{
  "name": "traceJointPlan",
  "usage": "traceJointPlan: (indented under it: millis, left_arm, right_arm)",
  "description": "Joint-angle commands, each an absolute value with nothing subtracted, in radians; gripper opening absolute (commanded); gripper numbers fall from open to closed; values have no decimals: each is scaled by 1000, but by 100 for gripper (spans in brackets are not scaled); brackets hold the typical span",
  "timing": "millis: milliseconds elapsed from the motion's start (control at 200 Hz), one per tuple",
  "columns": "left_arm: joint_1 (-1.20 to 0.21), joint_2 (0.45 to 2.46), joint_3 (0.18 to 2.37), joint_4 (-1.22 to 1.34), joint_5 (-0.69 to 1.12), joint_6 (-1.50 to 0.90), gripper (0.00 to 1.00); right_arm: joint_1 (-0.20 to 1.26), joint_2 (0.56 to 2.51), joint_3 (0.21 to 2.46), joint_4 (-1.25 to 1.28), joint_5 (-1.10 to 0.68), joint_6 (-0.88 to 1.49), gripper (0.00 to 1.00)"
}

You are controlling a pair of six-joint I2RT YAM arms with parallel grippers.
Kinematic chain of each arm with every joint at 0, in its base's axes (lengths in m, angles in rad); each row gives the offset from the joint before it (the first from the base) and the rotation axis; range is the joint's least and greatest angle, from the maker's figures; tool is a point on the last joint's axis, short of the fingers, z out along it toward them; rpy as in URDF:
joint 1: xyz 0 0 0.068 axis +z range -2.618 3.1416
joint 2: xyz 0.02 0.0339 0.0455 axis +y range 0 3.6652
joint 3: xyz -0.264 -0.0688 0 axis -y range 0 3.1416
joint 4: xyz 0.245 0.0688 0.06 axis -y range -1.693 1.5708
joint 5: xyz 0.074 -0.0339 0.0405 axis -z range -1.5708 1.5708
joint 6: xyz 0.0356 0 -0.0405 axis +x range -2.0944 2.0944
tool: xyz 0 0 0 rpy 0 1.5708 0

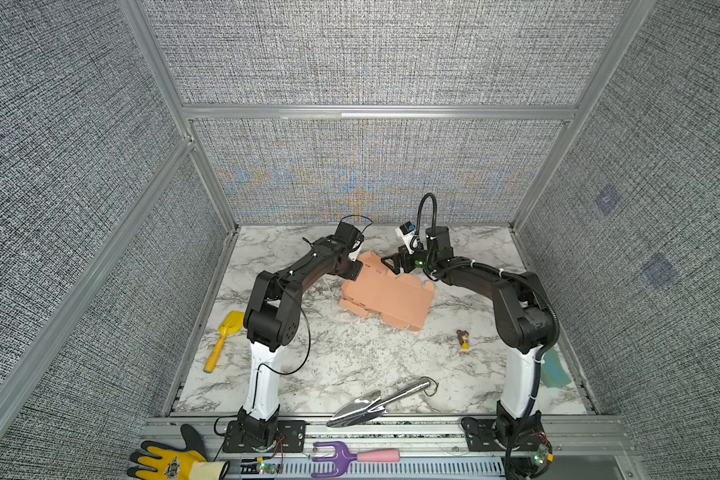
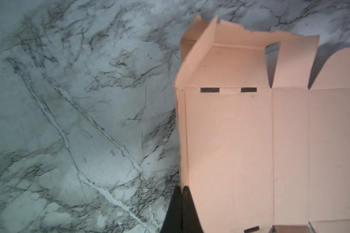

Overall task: Assemble paper box
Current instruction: Fold the bottom flaps of the flat cardboard box at the center of the table.

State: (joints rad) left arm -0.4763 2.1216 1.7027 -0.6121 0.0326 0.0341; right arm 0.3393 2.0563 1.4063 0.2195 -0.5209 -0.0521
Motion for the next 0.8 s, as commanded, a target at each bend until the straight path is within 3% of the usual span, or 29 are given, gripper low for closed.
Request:
traceJointPlan:
  millis: [0,405,795]
  left_arm:
    - [-479,2104,1691,-601,44,82,0]
    - [-477,2104,1753,-635,64,192,0]
    - [-479,2103,1799,-682,255,286,0]
  right_arm:
    - [340,2071,1444,156,-565,-79,93]
    - [289,1920,1320,-20,-529,-120,92]
    - [228,1762,1195,0,-502,-110,92]
